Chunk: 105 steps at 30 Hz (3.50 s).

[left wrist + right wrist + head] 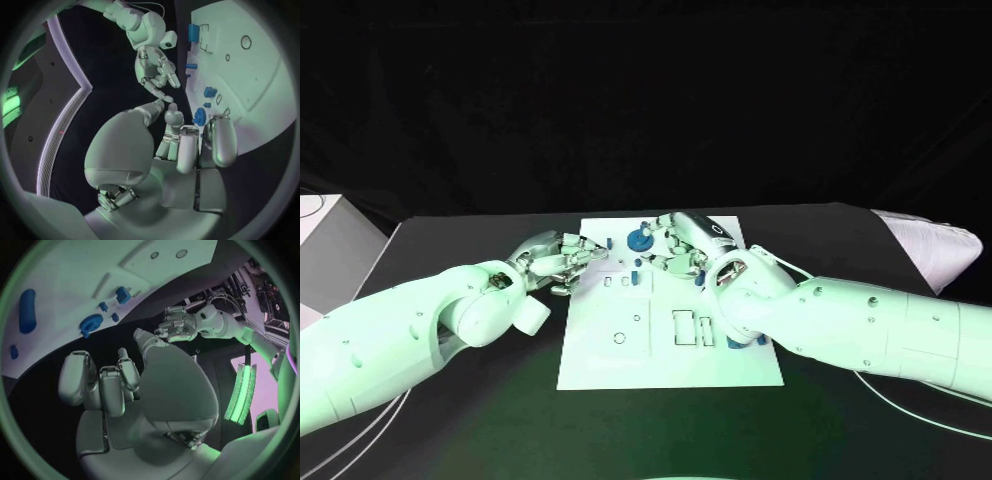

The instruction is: Assemble the parts on the task board

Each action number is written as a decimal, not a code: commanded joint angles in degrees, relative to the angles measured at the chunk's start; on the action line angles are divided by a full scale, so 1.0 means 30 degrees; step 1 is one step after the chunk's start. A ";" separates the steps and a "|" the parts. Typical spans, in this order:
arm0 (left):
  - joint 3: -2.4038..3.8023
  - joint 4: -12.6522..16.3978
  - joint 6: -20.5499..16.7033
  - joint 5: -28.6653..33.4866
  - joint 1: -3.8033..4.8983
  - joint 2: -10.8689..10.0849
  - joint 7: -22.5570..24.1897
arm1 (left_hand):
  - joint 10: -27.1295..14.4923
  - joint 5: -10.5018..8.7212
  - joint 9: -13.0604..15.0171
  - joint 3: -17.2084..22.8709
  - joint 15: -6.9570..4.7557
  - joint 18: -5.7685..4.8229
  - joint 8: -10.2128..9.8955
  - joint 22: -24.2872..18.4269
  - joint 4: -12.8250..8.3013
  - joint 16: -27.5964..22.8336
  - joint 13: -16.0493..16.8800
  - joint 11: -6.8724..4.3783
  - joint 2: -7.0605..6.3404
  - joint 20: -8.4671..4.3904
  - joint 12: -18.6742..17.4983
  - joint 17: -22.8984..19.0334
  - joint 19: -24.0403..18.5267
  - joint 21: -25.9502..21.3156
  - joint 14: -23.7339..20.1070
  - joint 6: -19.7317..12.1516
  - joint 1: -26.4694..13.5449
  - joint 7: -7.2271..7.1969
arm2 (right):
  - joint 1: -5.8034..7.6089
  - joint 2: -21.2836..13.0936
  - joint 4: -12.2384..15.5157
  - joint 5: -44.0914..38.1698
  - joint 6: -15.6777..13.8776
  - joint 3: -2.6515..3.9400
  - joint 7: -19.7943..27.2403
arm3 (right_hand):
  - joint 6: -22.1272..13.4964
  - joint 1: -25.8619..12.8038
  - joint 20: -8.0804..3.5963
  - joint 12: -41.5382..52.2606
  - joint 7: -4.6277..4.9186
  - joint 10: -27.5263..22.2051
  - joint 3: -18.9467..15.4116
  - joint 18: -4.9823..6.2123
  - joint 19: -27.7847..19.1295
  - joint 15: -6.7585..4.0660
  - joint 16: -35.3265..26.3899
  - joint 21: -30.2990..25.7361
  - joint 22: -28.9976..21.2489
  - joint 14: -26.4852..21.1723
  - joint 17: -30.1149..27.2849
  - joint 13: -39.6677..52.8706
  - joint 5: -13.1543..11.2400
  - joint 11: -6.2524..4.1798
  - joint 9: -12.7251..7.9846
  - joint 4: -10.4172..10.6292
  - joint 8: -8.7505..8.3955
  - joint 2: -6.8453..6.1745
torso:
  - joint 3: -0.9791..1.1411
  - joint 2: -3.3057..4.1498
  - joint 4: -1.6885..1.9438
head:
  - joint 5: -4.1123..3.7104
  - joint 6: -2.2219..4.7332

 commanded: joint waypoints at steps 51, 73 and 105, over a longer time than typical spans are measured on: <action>-0.3504 -0.6199 0.8184 -1.3107 0.6247 0.7939 -1.2339 | 0.2642 0.0031 0.0954 -0.3667 -0.0107 -0.0785 -0.0927 0.3752 0.3052 0.0131 0.4491 -0.0047 0.0750 -0.0002 0.2947 0.5015 0.1474 0.1850 0.1983 -0.0179 -0.5342 -0.0184 | 0.3180 -0.4515 -0.1287 1.3383 0.3370 0.0432 0.6238 | -0.0110 -0.0042 -0.0069 -0.0097 0.0059 -0.0312 0.1101 0.0084 -0.0108 -0.0050 -0.0092 -0.0365 -0.0266 0.1297 0.2107 -0.0287 0.1023 -0.0122 0.0004 -0.0129 0.0355 -0.0323 | 0.0261 -0.1111 0.0137 | 0.0293 -0.0774; -0.3863 -0.6966 0.9262 -1.2988 0.6264 0.8620 -1.2440 | 0.2493 0.0039 0.2897 -0.2072 -0.0253 -0.0796 0.0146 0.3822 0.2763 0.0131 0.3875 -0.0197 0.1197 -0.0151 0.2594 0.5015 0.1503 0.1861 0.1983 -0.0999 -0.3654 -0.0322 | 0.3180 -0.4599 -0.1265 1.3085 0.3364 0.0434 0.5978 | -0.0216 -0.0138 -0.0053 -0.0105 0.0078 -0.0341 0.1364 0.0086 -0.0126 -0.0036 -0.0097 -0.0403 -0.0263 0.1295 0.2109 -0.0322 0.1617 -0.0106 0.0001 -0.0204 0.0440 -0.0468 | 0.0264 -0.1096 0.0128 | 0.0247 -0.1044; -0.3865 -0.7831 0.8696 -1.2251 0.6214 0.9142 -1.2301 | 0.2615 0.0030 0.4773 0.0966 -0.0391 -0.0771 0.1190 0.3720 0.2710 0.0131 0.4294 -0.0344 0.0086 -0.0292 0.2836 0.5015 0.1448 0.1788 0.1983 -0.0899 -0.4551 -0.0491 | 0.3180 -0.4586 -0.1205 1.2863 0.3337 0.0436 0.5948 | -0.0231 -0.0154 -0.0052 -0.0117 0.0082 -0.0362 0.1399 0.0095 -0.0139 -0.0035 -0.0128 -0.0442 -0.0292 0.1282 0.2058 -0.0346 0.1664 -0.0104 0.0000 -0.0213 0.0450 -0.0484 | 0.0273 -0.1085 0.0144 | 0.0225 -0.1289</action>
